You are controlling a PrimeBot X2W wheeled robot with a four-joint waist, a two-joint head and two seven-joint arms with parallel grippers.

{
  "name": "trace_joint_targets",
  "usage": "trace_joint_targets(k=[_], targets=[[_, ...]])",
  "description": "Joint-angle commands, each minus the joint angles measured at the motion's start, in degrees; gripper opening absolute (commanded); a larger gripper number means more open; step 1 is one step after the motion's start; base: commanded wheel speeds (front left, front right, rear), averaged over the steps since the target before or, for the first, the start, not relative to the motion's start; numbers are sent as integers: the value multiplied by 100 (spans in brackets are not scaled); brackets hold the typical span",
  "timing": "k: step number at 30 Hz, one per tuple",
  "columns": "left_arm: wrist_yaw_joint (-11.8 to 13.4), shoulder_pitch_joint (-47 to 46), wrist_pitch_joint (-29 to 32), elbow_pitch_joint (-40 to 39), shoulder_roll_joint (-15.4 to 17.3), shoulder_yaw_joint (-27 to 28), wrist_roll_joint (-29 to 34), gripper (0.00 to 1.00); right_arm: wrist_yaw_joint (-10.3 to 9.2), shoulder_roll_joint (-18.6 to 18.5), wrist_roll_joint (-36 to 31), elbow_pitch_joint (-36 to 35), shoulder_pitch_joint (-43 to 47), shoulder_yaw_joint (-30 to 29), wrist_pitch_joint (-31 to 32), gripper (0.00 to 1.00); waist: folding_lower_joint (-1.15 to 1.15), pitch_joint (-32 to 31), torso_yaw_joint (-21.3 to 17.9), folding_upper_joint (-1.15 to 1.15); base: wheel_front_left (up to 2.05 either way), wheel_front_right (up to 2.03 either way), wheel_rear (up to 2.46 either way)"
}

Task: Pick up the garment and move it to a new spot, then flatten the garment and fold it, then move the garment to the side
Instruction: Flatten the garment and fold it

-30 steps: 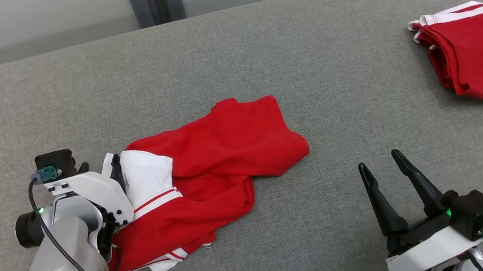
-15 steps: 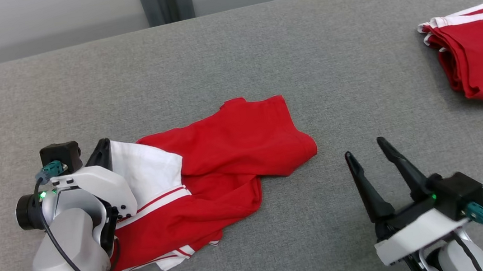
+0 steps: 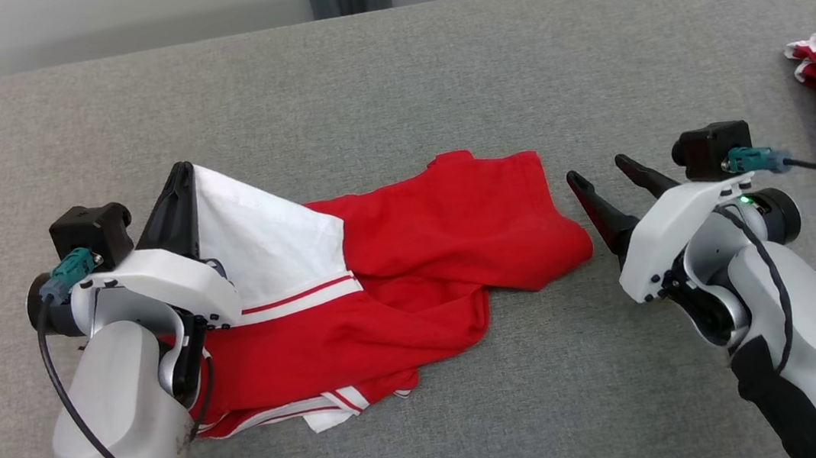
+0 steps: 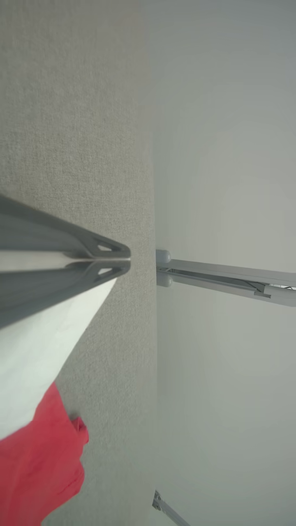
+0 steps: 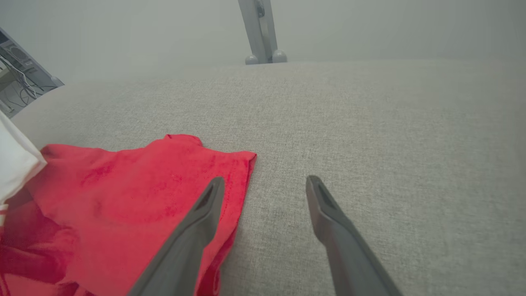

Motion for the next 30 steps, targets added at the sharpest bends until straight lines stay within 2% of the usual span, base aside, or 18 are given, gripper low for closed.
trace_joint_targets(k=[1,7,20,21,22,23,24,25,30], targets=[[-6,90,33,-108,18,-14,-39,0,-1,-17,48,105,-117,38,25,100,0,37,97,0,0,0,0],[8,506,418,-1113,-28,-155,-127,0,-2,-37,436,1006,-749,266,-77,100,0,159,362,0,0,0,0],[197,971,976,-2387,-7,-311,-190,0,-2,-35,468,2304,-1419,998,-619,100,0,349,654,0,0,0,0],[205,984,987,-2454,3,-314,-190,0,-2,-22,519,2383,-1459,1028,-615,89,0,365,674,0,0,0,0],[218,989,1006,-2524,14,-314,-192,0,-1,-18,540,2445,-1493,1066,-626,50,0,388,696,0,0,0,0],[237,999,1023,-2584,29,-311,-189,0,-2,-8,557,2491,-1521,1116,-641,42,0,407,711,0,0,0,0],[251,1015,1039,-2637,43,-306,-190,0,-2,4,587,2531,-1550,1166,-665,24,0,424,722,0,0,0,0],[271,1027,1011,-2701,66,-292,-185,0,-2,-1,617,2556,-1590,1213,-716,0,0,439,730,0,0,0,0],[361,1052,798,-3035,186,-156,-163,0,-3,-132,671,2584,-1898,1284,-1301,0,0,468,686,0,0,0,0]])
